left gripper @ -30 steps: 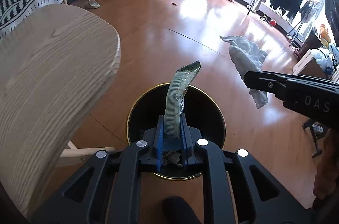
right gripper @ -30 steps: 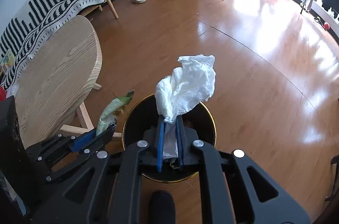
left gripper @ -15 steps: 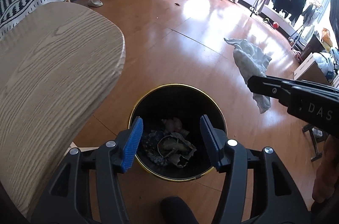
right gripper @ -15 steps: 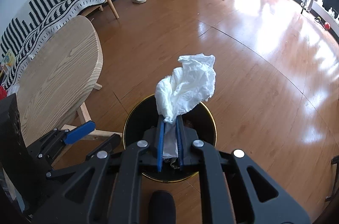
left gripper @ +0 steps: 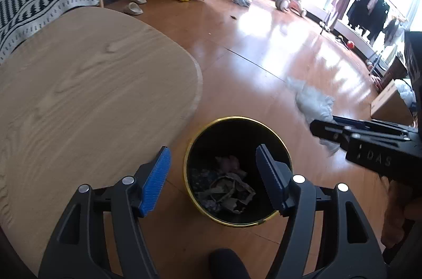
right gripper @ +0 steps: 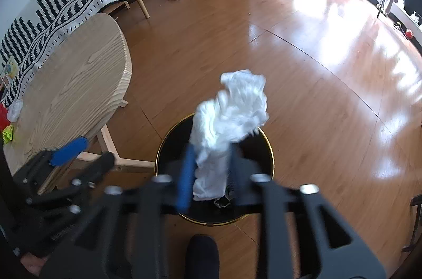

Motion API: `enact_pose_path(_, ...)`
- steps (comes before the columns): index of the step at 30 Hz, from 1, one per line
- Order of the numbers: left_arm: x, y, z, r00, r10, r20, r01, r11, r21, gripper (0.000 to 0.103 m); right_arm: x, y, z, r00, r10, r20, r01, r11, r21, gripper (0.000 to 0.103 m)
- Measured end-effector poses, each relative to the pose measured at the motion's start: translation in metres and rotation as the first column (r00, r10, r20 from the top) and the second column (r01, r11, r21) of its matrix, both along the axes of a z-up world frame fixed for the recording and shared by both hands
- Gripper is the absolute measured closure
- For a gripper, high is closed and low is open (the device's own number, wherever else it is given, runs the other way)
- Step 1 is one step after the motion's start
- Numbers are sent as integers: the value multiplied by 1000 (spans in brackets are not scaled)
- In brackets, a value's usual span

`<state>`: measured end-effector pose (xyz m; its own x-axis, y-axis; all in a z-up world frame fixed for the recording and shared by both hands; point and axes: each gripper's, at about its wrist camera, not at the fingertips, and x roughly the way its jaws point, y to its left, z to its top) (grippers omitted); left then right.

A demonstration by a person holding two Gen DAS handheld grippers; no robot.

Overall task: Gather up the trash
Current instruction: 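Carry tube and tissue to the bin and open both tools, then grasp the green snack bag with left tool while right tool grasps clear plastic bag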

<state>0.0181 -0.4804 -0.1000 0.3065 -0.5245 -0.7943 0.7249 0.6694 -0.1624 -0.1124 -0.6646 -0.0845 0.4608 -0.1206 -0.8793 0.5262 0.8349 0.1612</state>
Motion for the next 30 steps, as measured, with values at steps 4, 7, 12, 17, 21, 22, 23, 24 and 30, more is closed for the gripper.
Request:
enact_pose_path(4,10,23,14,999,33,1,-33,999,-18,35,4,8,2,1000,5,6,-5,1000,-10,46)
enact_pose_path(7,15,41,24,998,52,-19,-53,997,-49,34,8,13,2,1000,13,2,-13,1000,-12,46)
enact_pose_path(12,31,82,49,993,121,-9,-121,988,-99,17,19,26,5,1000,25,13,-25,1000,-9,40)
enact_pose_path(17,74,159,70,943,325,73,-317,943,-105,10,50,60,15,996,78,41,-76,997,-32,30)
enact_pose_path(21,123,251,75,838,534,111,-526,845,-94,10,85,102,23,984,170,55,-167,985,-48,27)
enact_pose_path(22,136,282,74,798,590,121,-583,807,-89,10,95,116,24,978,199,55,-196,979,-54,27)
enact_pose_path(23,145,302,74,768,627,130,-621,779,-84,10,106,132,25,971,232,53,-228,972,-62,27)
enact_pose_path(24,158,333,73,720,678,148,-676,733,-74,10,112,140,26,967,250,51,-246,967,-67,27)
enact_pose_path(30,218,472,66,495,857,142,-859,507,-68,10,163,219,25,917,397,29,-391,912,-123,25)
